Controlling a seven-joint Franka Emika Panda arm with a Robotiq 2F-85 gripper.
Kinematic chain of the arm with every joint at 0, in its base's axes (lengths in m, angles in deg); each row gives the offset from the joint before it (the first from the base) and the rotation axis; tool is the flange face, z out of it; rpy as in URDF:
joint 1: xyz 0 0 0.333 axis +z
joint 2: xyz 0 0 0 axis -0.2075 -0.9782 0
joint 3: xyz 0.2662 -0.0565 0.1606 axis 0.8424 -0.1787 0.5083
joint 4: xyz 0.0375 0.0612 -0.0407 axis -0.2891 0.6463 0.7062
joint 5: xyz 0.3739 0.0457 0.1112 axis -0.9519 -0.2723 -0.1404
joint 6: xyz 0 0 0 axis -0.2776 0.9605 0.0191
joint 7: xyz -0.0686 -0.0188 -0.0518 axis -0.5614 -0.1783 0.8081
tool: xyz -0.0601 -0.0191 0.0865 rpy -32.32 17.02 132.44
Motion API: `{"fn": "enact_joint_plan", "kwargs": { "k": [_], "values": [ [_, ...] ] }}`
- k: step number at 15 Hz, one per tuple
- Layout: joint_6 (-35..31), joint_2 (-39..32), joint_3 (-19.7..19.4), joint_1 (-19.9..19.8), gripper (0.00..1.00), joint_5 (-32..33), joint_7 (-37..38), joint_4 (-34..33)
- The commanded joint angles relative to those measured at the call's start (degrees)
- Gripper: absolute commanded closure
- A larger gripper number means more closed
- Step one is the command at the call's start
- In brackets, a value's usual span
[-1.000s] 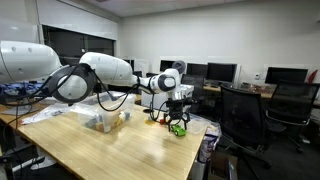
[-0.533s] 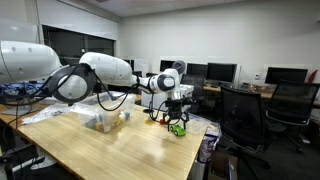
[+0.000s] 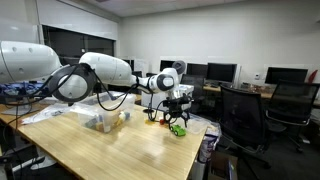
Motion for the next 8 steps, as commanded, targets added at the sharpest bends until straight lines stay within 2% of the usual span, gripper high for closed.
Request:
{"fn": "enact_joint_plan", "kwargs": {
  "k": [1,8],
  "values": [
    [-4.4,0.0,-1.4,-0.1,0.00,0.6,5.3,0.6],
    [-4.1,-0.2,-2.9,-0.3,0.00,1.5,8.0,2.0]
  ]
}}
